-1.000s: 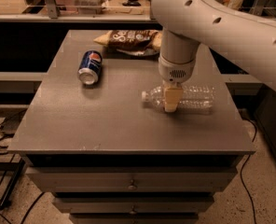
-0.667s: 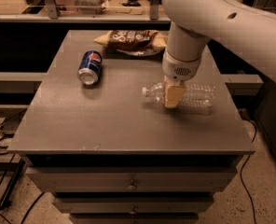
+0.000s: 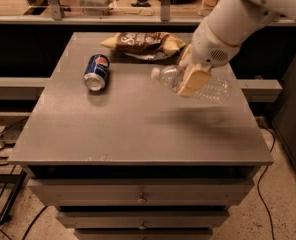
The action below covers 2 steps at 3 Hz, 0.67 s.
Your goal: Place water bottle upright
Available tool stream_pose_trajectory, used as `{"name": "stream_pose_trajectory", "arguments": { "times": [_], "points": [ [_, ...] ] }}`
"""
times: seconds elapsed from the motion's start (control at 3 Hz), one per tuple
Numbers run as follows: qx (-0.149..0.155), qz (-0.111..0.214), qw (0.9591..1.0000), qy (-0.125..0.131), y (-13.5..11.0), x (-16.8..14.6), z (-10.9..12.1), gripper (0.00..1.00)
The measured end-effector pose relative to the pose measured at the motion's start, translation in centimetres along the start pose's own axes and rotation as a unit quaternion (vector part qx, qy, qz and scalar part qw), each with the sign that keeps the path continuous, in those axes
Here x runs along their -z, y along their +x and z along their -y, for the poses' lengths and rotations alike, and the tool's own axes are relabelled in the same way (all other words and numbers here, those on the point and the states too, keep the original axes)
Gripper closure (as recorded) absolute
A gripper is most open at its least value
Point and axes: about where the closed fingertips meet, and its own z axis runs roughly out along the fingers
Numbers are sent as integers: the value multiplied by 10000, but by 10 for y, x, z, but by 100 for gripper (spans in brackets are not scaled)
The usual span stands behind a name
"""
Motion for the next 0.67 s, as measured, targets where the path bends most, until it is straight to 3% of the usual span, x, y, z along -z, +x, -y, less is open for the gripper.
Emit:
{"name": "stream_pose_trajectory", "arguments": {
  "times": [0.33, 0.67],
  "points": [
    [116, 951, 9951, 238, -14, 32, 16, 100],
    [191, 1921, 9800, 490, -28, 58, 32, 100]
  ]
}}
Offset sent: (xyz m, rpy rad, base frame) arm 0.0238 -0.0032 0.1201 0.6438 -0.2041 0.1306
